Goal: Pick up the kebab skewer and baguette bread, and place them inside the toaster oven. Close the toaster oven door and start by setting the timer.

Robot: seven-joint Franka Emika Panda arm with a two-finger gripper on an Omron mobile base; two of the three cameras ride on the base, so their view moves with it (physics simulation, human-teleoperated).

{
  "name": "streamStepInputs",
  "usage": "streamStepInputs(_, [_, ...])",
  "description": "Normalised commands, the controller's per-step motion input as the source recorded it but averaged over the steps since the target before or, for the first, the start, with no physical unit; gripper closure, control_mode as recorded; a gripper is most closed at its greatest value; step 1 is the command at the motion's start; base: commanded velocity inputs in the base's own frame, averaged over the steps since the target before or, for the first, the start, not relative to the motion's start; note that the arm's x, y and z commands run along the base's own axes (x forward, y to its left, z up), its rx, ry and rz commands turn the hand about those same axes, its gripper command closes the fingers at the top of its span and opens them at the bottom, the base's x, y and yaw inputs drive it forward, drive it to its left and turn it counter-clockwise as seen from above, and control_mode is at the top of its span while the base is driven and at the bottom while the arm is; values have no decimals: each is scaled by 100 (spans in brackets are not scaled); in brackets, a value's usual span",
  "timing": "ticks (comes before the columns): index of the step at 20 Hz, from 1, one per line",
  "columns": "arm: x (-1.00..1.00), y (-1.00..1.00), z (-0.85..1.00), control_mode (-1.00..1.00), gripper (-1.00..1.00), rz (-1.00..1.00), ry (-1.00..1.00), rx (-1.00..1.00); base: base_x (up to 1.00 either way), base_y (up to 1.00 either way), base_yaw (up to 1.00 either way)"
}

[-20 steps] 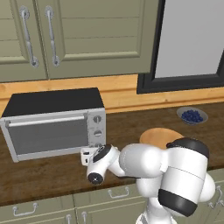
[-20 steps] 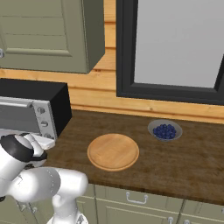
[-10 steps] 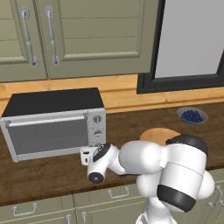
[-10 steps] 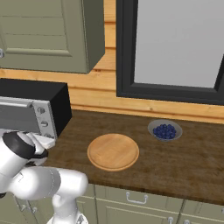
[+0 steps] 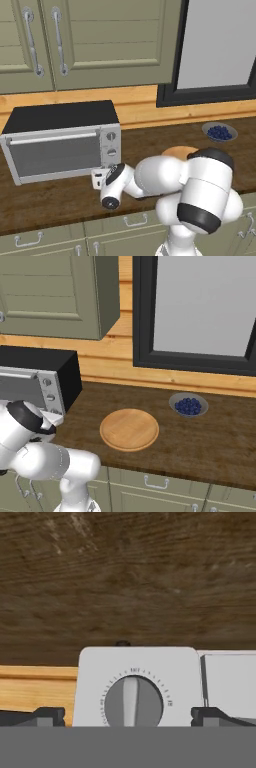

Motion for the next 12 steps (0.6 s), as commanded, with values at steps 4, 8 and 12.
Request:
streamStepInputs(4, [1,0,-15,-100,-100,1,0,0,0,0,0])
streamStepInputs(8, [13,0,-1,-100,-100,1,0,0,0,0,0])
streamStepInputs(12, [15,0,1,-100,-100,0,-4,0,0,0,0])
